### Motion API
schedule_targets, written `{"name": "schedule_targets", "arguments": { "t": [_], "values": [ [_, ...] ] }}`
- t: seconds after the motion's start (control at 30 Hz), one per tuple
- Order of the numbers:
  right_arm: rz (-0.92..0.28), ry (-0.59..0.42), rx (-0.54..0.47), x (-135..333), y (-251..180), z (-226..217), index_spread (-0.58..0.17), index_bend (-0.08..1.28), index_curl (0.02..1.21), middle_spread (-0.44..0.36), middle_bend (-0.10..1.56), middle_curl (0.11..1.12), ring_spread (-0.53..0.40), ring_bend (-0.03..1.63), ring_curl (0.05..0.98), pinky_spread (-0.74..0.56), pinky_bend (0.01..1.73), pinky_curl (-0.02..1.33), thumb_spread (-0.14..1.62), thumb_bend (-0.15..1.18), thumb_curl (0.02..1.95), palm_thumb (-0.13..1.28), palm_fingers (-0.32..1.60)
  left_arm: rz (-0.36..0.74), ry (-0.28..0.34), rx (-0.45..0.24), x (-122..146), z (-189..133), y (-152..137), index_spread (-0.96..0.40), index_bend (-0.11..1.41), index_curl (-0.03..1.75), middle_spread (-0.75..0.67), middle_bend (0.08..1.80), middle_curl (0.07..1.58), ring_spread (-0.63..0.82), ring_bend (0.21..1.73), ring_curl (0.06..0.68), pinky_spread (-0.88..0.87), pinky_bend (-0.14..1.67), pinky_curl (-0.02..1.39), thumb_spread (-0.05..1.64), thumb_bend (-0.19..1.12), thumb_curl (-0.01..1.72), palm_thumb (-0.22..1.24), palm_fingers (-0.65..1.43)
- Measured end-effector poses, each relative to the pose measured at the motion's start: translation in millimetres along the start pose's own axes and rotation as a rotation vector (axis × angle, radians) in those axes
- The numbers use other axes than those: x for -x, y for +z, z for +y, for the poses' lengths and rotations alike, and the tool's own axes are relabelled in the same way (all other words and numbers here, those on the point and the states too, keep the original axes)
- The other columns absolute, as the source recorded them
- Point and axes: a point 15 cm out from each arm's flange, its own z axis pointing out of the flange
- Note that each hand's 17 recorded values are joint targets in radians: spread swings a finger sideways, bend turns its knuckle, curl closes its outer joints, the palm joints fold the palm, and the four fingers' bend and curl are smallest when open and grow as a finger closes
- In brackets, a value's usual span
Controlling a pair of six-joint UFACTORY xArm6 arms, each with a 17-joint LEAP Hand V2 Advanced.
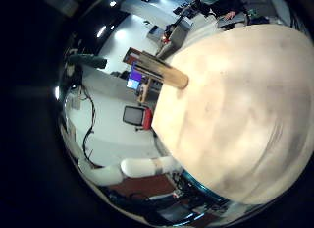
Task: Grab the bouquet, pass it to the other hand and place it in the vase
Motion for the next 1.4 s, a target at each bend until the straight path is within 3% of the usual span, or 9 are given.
{"name": "schedule_targets", "arguments": {
  "t": [0.13,0.47,0.97,1.17,1.4],
  "values": [
    [-0.001,0.0,-0.001,0,0,1,-0.341,0.16,0.24,0.09,0.17,0.24,0.174,0.27,0.252,0.33,0.34,0.34,0.96,-0.02,0.45,0.72,-0.04,0.016,0.013,-0.037,6,-8,-9,-0.73,0.55,1.2,-0.59,1.05,1.12,-0.41,1.48,0.592,-0.53,1.29,0.66,0.3,-0.02,0.86,1.1,0.97],
    [-0.001,0.003,0.001,0,0,1,-0.335,0.17,0.27,0.076,0.17,0.24,0.16,0.26,0.259,0.32,0.33,0.34,0.95,-0.02,0.45,0.74,-0.02,0.053,-0.01,-0.098,57,-25,-19,-0.74,0.46,1.34,-0.59,1.03,1.12,-0.41,1.46,0.593,-0.54,1.26,0.66,0.28,-0.02,0.87,1.1,0.99],
    [-0.004,0.011,0.002,-3,0,-1,-0.339,0.18,0.29,0.06,0.18,0.26,0.155,0.26,0.266,0.31,0.32,0.33,0.95,-0.02,0.46,0.75,0.0,0.011,-0.116,-0.083,151,-27,4,-0.72,0.38,1.44,-0.6,0.99,1.13,-0.41,1.42,0.597,-0.55,1.22,0.66,0.28,-0.02,0.88,1.1,1.03],
    [-0.004,0.01,0.001,-3,0,-1,-0.338,0.18,0.3,0.052,0.17,0.26,0.155,0.26,0.267,0.31,0.31,0.33,0.95,-0.03,0.46,0.75,0.01,0.014,-0.133,-0.076,165,-28,10,-0.71,0.34,1.46,-0.6,0.98,1.14,-0.42,1.41,0.6,-0.56,1.2,0.67,0.28,-0.02,0.89,1.11,1.04],
    [-0.003,0.012,0.003,-4,0,0,-0.34,0.18,0.31,0.047,0.17,0.26,0.146,0.25,0.268,0.3,0.3,0.33,0.95,-0.03,0.46,0.76,0.02,0.01,-0.128,-0.074,164,-29,10,-0.69,0.32,1.49,-0.61,0.97,1.15,-0.42,1.4,0.604,-0.56,1.19,0.67,0.28,-0.02,0.89,1.11,1.04]
  ]
}}
